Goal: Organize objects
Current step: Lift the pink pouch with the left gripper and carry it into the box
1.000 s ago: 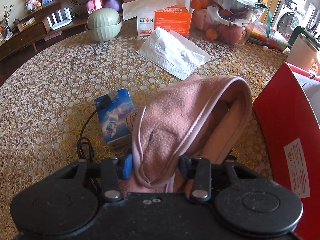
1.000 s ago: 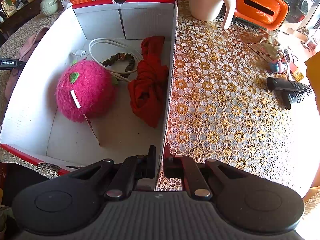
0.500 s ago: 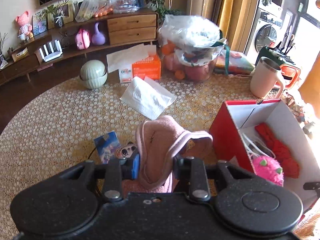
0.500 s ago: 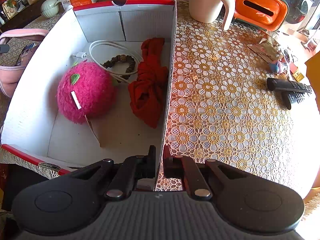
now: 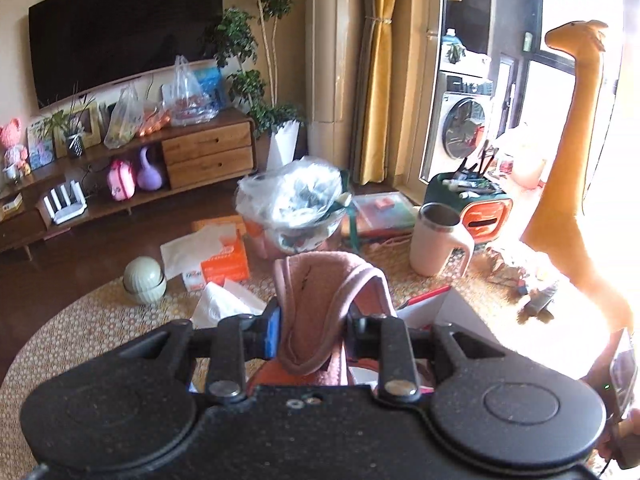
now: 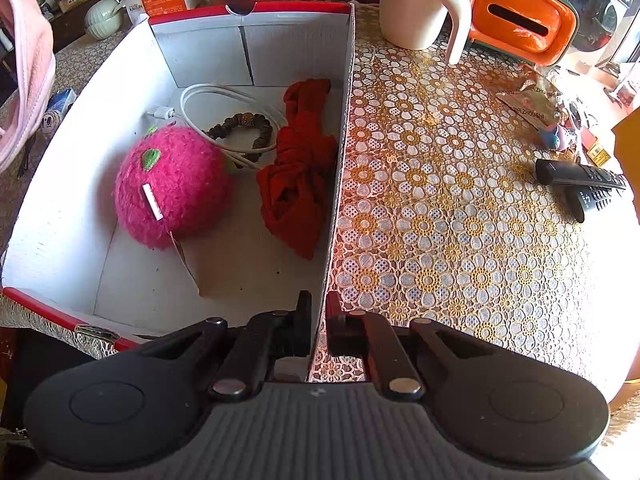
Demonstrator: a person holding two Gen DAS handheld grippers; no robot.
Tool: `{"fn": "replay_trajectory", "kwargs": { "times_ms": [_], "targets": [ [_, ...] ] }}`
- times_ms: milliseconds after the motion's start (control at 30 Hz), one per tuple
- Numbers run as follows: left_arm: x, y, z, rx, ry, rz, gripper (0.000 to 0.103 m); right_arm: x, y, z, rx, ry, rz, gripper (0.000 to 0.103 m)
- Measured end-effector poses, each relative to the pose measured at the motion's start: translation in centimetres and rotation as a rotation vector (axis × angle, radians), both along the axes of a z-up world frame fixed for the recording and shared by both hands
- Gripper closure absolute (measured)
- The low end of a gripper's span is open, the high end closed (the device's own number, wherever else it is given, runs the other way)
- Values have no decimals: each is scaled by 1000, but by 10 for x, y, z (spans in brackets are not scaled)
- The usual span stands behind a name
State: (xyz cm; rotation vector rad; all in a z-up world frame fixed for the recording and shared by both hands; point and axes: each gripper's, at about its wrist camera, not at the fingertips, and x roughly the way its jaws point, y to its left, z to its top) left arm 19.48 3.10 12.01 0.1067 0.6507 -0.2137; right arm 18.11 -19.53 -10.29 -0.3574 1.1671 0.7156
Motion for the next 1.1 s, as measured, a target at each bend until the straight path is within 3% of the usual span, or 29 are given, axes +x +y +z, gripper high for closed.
{"fn": "replay_trajectory", "kwargs": {
  "times_ms": [200,600,900,1100],
  "targets": [
    [-1,-53,10,10,-27,-122,75,1,0,0,4,0,1,97],
    [14,-142,-37,5,46,-292,75,2,-1,-1,18,4,4,97],
    [51,-167,-90,115,85,-231,75,4,-5,-2,40,16,13,96],
    [78,-161,-134,196,164,-170,75,5,-7,-3,46,18,18,95]
  ]
}}
